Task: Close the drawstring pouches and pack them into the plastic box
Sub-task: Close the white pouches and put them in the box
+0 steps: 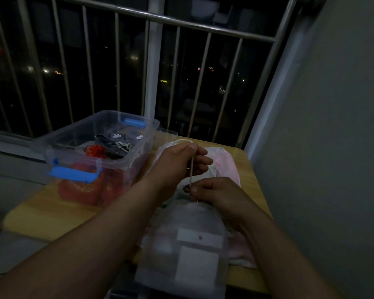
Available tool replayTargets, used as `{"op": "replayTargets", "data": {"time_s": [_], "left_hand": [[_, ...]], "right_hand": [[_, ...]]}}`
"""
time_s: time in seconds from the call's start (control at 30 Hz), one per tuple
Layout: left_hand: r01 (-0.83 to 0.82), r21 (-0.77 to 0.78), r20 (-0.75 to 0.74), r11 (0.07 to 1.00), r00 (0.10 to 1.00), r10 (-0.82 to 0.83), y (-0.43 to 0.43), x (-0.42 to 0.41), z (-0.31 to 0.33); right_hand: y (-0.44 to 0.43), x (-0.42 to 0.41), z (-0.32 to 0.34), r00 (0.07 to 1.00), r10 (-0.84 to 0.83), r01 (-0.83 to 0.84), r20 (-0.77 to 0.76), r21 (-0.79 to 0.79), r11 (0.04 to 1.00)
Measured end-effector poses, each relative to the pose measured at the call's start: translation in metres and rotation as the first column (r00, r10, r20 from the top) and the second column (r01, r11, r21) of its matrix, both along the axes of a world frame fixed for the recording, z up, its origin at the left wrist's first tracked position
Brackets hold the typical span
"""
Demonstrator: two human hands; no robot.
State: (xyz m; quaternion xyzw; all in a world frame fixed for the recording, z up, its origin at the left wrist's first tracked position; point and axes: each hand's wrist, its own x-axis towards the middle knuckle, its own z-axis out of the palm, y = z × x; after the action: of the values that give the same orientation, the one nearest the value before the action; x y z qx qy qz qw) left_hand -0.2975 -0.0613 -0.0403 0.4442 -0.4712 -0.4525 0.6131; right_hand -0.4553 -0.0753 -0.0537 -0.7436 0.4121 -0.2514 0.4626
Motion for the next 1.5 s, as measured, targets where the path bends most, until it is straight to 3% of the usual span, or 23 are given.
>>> {"op": "replayTargets", "data": {"time_s": [0.13,0.2,0.27,0.33,0.5,0.67,1.07,1.23,1.4,1.5], "left_hand": [[0.057,0.017,0.055,0.998,0.997,-0.058,0.001,-0.005,0.002],[0.053,0.049,0.245,0.997,0.967,-0.063,0.006,-0.009,0.003],[-0.012,0.018,0.517,1.000,0.856,0.002,0.011,-0.010,-0.002],[-0.040,-0.031,0.688,0.999,0.724,0.050,0.015,-0.010,-0.009],[-0.058,-0.080,0.834,0.995,0.542,0.098,0.021,-0.005,-0.019],[-0.052,-0.160,0.907,0.986,0.387,0.168,0.025,-0.003,-0.019],[-0.129,-0.156,0.893,0.979,0.405,0.196,0.016,0.004,-0.021],[-0.118,-0.060,0.895,0.991,0.433,0.106,0.017,0.005,-0.017],[-0.108,0.039,0.830,0.993,0.557,0.028,0.020,0.012,-0.013],[-0.088,0.137,0.781,0.987,0.623,-0.053,0.022,0.011,-0.012]], "right_hand": [[-0.001,0.003,0.001,1.000,0.021,-0.020,0.012,-0.023,1.000],[-0.002,0.003,-0.002,0.999,0.004,-0.003,0.041,-0.015,1.000],[-0.005,-0.001,-0.006,0.994,-0.050,0.046,0.098,0.037,0.998],[-0.009,-0.006,-0.009,0.981,-0.098,0.081,0.165,0.110,0.991],[-0.013,-0.003,-0.012,0.952,-0.156,0.108,0.265,0.186,0.977],[-0.012,-0.003,-0.015,0.941,-0.167,0.125,0.294,0.158,0.979],[-0.021,-0.010,-0.014,0.940,-0.193,0.142,0.280,0.192,0.971],[-0.017,-0.008,-0.007,0.972,-0.183,0.191,0.149,-0.042,0.981],[-0.013,-0.002,-0.006,0.985,-0.171,0.166,0.003,-0.264,0.950],[-0.010,-0.002,-0.007,0.982,-0.187,0.182,0.003,-0.248,0.951]]}}
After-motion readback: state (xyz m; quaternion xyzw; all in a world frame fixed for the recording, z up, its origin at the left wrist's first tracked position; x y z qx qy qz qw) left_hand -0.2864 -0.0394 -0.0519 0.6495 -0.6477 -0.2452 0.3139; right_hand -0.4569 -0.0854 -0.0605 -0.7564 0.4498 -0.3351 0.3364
